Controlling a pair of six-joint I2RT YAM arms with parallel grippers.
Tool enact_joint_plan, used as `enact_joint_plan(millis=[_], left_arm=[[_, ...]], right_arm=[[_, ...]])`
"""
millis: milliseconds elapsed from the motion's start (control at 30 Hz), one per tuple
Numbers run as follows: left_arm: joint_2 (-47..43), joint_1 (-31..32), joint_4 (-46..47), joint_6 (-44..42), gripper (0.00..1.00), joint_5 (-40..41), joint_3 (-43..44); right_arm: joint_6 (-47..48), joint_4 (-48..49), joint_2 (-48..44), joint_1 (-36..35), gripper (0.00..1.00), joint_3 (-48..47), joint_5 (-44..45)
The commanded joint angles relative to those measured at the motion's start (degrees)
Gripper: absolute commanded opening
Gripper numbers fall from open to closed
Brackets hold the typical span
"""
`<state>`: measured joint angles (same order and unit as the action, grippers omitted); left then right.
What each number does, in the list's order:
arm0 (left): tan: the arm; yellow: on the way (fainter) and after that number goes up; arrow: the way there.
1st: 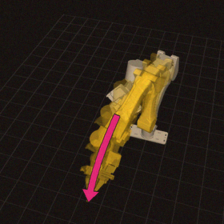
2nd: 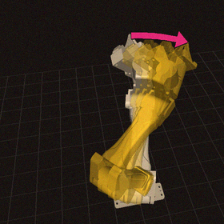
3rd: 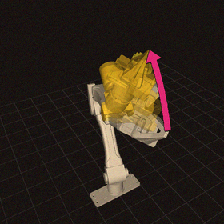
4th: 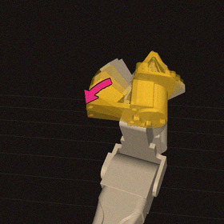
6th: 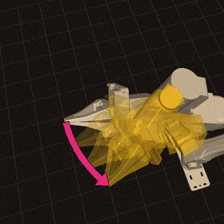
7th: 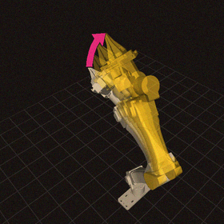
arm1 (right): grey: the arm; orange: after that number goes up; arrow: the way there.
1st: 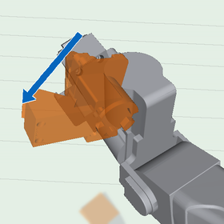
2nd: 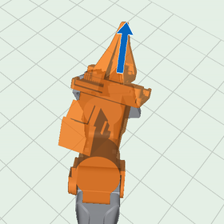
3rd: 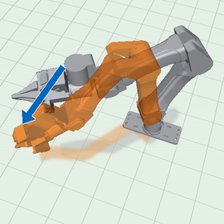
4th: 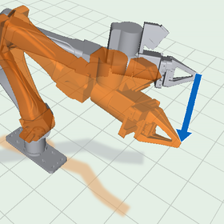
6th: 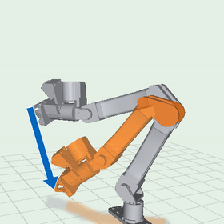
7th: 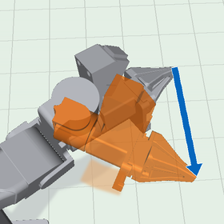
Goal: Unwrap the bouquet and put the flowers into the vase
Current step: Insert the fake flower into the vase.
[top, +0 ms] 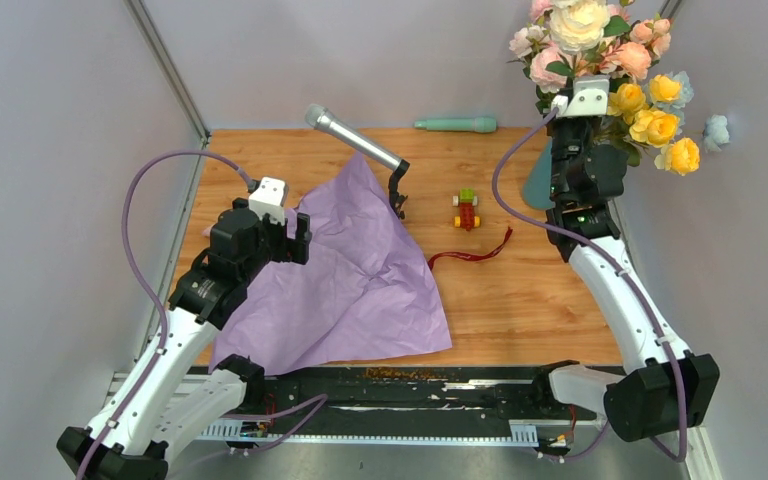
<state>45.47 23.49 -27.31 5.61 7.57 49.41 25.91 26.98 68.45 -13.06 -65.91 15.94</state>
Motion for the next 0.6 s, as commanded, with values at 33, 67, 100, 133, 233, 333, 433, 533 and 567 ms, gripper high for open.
enact_joint_plan(millis=[33, 67, 100, 133, 233, 333, 433, 533, 567], left_arm=[[-0.81, -0.19, 0.68, -0.99, 1.00, 0.74, -0.42], [-0.82, -0.19, 0.68, -0.97, 1.00, 0.77, -0.51], [-0.82, -0.19, 0.68, -0.95, 1.00, 0.84, -0.53], [-0.82, -0.17, 0.72, -0.95, 1.00, 0.85, -0.54], [-0.75, -0.19, 0.77, -0.95, 1.00, 0.86, -0.61], [-0.65, -0.19, 0.77, -0.95, 1.00, 0.84, -0.63], [-0.69, -0.19, 0.77, -0.95, 1.00, 0.81, -0.76], [-0.57, -0.19, 0.77, -0.87, 1.00, 0.73, -0.80], [-0.57, -0.15, 0.77, -0.86, 1.00, 0.65, -0.85]], right_arm=[[1.56, 11.02, 1.15, 1.21, 0.00, -1.29, -1.13], [1.41, 11.21, 1.35, 1.34, 0.00, -1.44, -1.14], [0.82, 11.29, 1.61, 1.57, 0.00, -1.70, -1.17], [0.04, 11.25, 1.76, 1.83, 0.00, -1.81, -1.44], [-2.32, 10.38, 2.16, 2.83, 0.00, -2.47, -2.40], [-4.26, 10.01, 2.50, 3.87, 0.00, -2.82, -3.34], [-5.10, 9.95, 3.10, 4.62, 0.00, -3.22, -3.96], [-7.25, 9.73, 3.35, 5.62, 0.00, -3.35, -4.39], [-8.34, 9.49, 3.36, 6.00, 0.00, -3.29, -4.72]])
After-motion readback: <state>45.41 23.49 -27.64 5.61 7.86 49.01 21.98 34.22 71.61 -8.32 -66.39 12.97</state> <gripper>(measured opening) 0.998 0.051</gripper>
